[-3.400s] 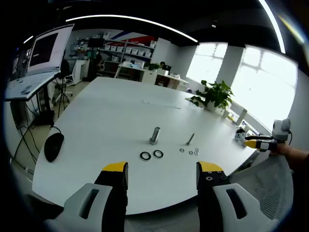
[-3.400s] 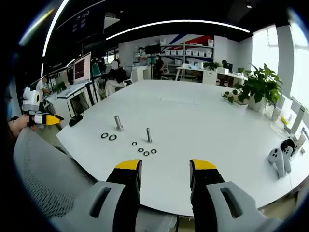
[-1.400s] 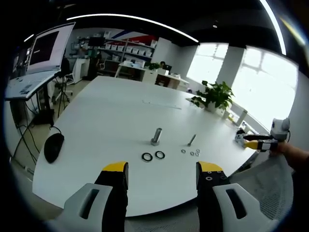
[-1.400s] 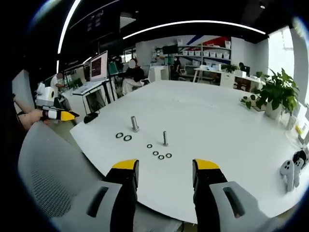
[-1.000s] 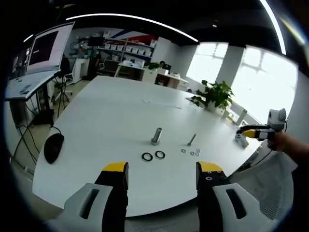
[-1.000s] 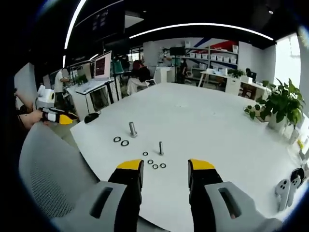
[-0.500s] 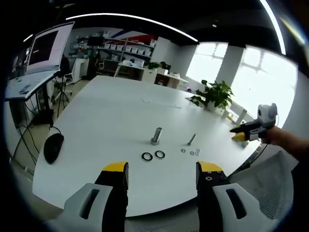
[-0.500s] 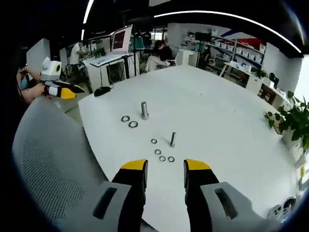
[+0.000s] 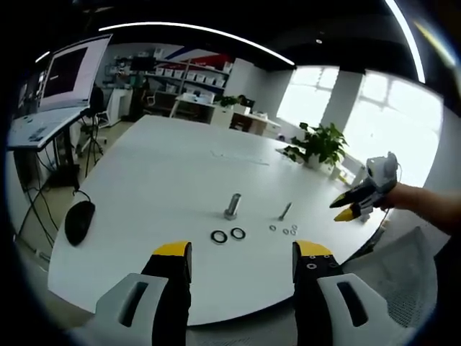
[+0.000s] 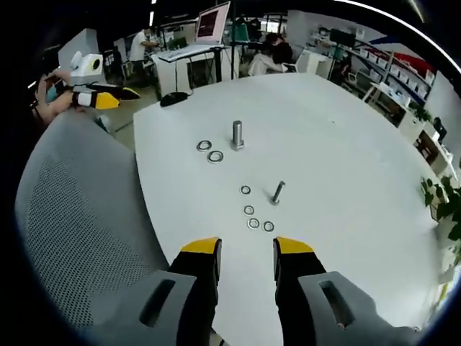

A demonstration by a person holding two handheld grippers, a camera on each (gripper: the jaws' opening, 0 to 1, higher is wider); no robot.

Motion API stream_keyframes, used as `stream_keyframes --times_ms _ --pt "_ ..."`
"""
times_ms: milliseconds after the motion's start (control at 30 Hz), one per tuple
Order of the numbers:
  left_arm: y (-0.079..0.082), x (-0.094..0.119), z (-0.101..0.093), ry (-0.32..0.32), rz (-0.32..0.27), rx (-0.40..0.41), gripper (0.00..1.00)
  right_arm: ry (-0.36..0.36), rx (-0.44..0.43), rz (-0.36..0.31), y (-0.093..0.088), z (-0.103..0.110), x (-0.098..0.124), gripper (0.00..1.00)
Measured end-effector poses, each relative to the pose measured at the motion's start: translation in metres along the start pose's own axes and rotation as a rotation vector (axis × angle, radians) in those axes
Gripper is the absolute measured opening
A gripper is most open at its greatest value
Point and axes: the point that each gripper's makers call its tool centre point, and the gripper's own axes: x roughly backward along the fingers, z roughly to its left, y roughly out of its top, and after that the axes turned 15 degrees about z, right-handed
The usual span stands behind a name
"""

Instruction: Place the washer onto the threaded stud by aligning its center hole with the stud, sliding it down to the base, and recovering from edge contact or off-axis alignment until the washer reaches the visible bottom stop.

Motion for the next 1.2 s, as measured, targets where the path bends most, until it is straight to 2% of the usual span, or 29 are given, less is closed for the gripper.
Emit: stream_keyframes --times_ms 200,267,600,800,1000,1067,1200 --pt "-0.002 -0.001 0.000 0.004 0.012 -0.002 0.55 0.023 0.066 0.081 -0.004 -0.006 -0.020 0.31" --pt "-0.002 -0.001 0.000 0.006 0.015 -0.002 0.55 0.033 0.113 0.111 -0.004 -0.009 -0.028 0.31" --pt "-0.003 -0.002 0.001 0.014 0.021 0.001 0.55 0.059 0.203 0.190 -0.001 -0.020 -0.053 0.30" --pt "-0.002 -0.002 0.003 0.022 0.022 -0.003 0.55 0.073 0.265 0.255 -0.005 -0.024 -0.070 0.30" --pt "-0.003 -0.003 0.002 0.019 0.030 -0.014 0.56 0.076 0.323 0.285 -0.003 -0.027 -0.083 0.30" --pt "0.003 -0.001 -0.001 0.006 -0.003 -0.023 0.57 0.078 0.339 0.309 -0.005 -0.027 -0.087 0.30" --pt "-0.003 -0.004 -0.001 0.012 0.034 -0.042 0.57 0.080 0.372 0.336 -0.008 -0.029 -0.094 0.30"
